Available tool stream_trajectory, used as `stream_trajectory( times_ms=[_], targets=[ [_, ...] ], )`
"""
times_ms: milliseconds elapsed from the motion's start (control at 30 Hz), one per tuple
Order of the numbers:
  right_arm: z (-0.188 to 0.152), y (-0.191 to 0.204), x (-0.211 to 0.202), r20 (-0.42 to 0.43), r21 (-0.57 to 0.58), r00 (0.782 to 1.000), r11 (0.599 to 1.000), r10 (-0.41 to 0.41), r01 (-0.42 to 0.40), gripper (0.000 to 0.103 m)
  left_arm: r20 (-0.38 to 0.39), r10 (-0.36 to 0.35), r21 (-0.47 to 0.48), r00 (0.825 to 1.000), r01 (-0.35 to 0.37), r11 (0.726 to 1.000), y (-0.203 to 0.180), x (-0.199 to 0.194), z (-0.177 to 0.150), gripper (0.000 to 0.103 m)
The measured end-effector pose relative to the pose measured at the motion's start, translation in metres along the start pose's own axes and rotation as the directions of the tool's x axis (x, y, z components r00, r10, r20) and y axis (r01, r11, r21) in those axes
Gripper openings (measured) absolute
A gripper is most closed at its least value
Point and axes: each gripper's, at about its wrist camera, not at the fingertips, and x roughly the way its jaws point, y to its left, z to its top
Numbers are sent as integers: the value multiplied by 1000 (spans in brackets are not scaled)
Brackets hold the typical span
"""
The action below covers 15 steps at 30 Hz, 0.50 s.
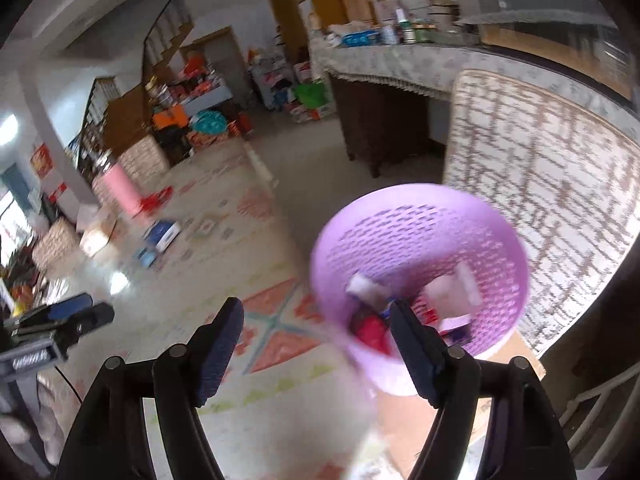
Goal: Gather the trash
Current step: 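Open both grippers over the basket and move them toward the floor items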
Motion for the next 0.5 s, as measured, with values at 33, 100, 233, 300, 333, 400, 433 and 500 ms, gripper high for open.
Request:
stream_trajectory(
  times_ms=[33, 100, 233, 300, 333, 400, 433, 500],
  targets=[
    [-3, 10, 2, -11, -19, 1000, 1000, 5, -5, 80, -3, 7, -21, 1000, -7, 1000, 11, 0, -2, 75],
    [-7, 27, 7, -30, -51, 999, 999, 11, -13, 81, -7, 22, -62, 1000, -22, 998, 35, 2, -7, 75],
    [-13, 65, 18, -66, -123, 998, 992, 16, -24, 82, -12, 65, -113, 998, -66, 991, 76, 8, -13, 75],
    [-15, 84, 25, -85, -153, 996, 988, 18, -31, 83, -20, 90, -138, 996, -92, 986, 96, 13, -14, 75],
    [-16, 94, 30, -95, -168, 995, 985, 19, -34, 83, -23, 102, -150, 994, -105, 983, 106, 16, -15, 75],
    [-18, 111, 38, -109, -193, 994, 980, 18, -39, 83, -23, 129, -176, 991, -131, 976, 126, 19, -17, 75],
    [-18, 119, 44, -116, -206, 993, 978, 18, -42, 83, -24, 139, -191, 990, -141, 971, 135, 20, -18, 75],
    [-16, 135, 55, -132, -225, 991, 973, 27, -57, 83, -20, 136, -237, 991, -137, 962, 156, 20, -18, 75]
  ],
)
